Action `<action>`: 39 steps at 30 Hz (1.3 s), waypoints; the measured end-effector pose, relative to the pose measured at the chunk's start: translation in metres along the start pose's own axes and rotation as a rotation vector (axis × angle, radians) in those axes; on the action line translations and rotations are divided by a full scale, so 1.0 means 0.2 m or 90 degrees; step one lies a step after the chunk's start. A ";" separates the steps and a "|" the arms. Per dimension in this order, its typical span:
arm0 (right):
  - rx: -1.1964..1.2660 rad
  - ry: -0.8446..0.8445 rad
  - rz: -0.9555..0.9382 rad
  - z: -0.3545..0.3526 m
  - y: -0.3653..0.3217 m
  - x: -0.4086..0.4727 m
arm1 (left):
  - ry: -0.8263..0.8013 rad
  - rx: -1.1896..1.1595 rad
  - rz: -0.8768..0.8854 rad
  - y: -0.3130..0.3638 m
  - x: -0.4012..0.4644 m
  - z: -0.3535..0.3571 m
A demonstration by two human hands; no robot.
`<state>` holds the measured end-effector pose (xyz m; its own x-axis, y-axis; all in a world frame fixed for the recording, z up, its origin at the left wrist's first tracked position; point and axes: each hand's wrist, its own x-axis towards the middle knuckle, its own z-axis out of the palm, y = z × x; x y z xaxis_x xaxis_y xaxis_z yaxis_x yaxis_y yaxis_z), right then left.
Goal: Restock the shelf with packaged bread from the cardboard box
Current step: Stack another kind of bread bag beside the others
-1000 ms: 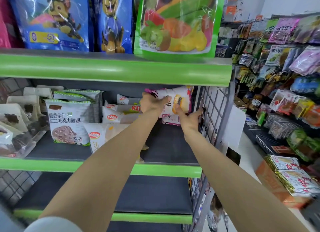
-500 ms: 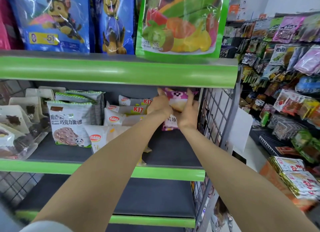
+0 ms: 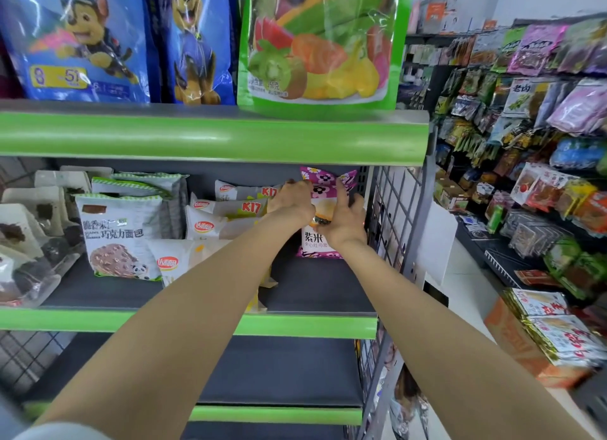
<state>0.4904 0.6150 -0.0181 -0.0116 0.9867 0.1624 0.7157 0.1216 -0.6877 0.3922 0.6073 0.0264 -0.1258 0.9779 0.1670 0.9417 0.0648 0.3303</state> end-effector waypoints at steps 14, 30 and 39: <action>0.068 -0.087 -0.296 0.02 -0.58 -0.44 | 0.249 -0.199 -0.165 -0.42 -0.52 -0.45; 0.055 -0.497 -0.565 1.32 -1.58 -1.68 | 0.444 -0.191 -0.660 -2.13 -2.10 -0.78; 0.045 -0.607 -0.549 2.19 -1.92 -1.98 | 0.235 -0.035 -0.723 -2.93 -2.37 -0.80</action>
<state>-0.0857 0.2253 -0.1279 -0.9625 0.2703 0.0239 0.1892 0.7317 -0.6549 -0.1504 0.0747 -0.0974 -0.9680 0.2510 0.0072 0.2209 0.8375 0.4999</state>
